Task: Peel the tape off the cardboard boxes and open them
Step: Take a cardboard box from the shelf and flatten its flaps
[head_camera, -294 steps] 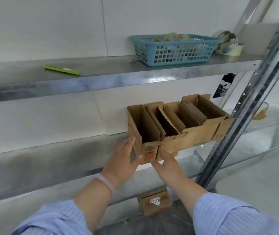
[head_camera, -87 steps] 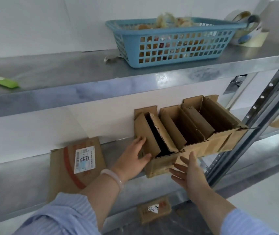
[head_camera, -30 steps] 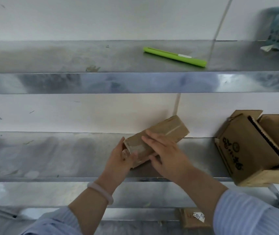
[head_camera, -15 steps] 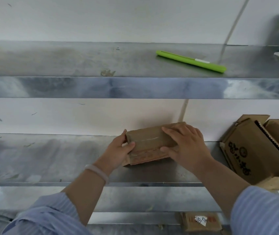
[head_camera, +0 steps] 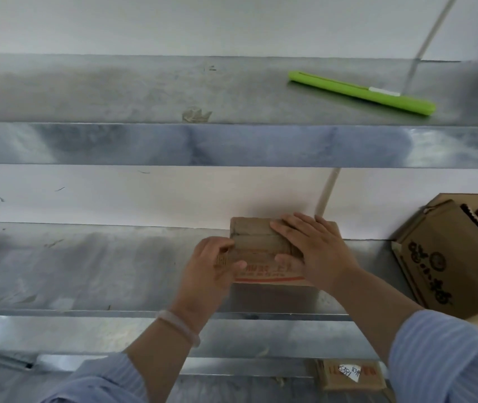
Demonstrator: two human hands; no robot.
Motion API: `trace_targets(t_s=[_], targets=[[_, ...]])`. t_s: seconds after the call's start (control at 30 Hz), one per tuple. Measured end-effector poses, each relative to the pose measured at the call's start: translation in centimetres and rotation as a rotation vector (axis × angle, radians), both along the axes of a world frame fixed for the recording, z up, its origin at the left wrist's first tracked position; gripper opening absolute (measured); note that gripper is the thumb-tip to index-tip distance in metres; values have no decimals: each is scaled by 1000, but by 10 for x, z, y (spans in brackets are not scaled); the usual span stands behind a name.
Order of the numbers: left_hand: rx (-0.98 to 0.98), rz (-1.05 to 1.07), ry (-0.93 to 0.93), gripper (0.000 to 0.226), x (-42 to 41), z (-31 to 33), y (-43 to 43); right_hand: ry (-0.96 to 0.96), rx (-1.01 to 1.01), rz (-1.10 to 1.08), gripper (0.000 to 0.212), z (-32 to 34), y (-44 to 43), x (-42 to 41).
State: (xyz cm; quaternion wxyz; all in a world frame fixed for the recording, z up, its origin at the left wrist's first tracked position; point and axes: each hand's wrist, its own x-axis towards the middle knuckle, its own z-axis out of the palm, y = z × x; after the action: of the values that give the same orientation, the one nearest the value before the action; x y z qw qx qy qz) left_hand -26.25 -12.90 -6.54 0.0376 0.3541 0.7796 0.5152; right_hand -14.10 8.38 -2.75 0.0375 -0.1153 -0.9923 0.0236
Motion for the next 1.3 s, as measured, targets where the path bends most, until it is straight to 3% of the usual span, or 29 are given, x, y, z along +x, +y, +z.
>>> trace_targets(t_s=[0.27,0.6,0.8,0.87,0.97,1.13,1.3], targets=[[-173,4,302,35,-9,14,15,135,43,9,45,-3,-5,-11],[-194,1,415,18,-20,18,19,57,-47,-13,54,-3,0,-14],[-158,14,370,15,-21,13,15,65,-55,-13,52,-6,2,-14],[-114,30,317,9,-21,13,14,69,-54,-17,52,-5,3,-15],[-11,68,122,18,-17,14,12,68,-47,-29,53,-5,3,-16],[-55,119,-190,38,-10,18,21,103,-29,-31,49,-7,1,-14],[17,184,-370,24,2,10,22,115,-16,-32,48,-6,0,-14]])
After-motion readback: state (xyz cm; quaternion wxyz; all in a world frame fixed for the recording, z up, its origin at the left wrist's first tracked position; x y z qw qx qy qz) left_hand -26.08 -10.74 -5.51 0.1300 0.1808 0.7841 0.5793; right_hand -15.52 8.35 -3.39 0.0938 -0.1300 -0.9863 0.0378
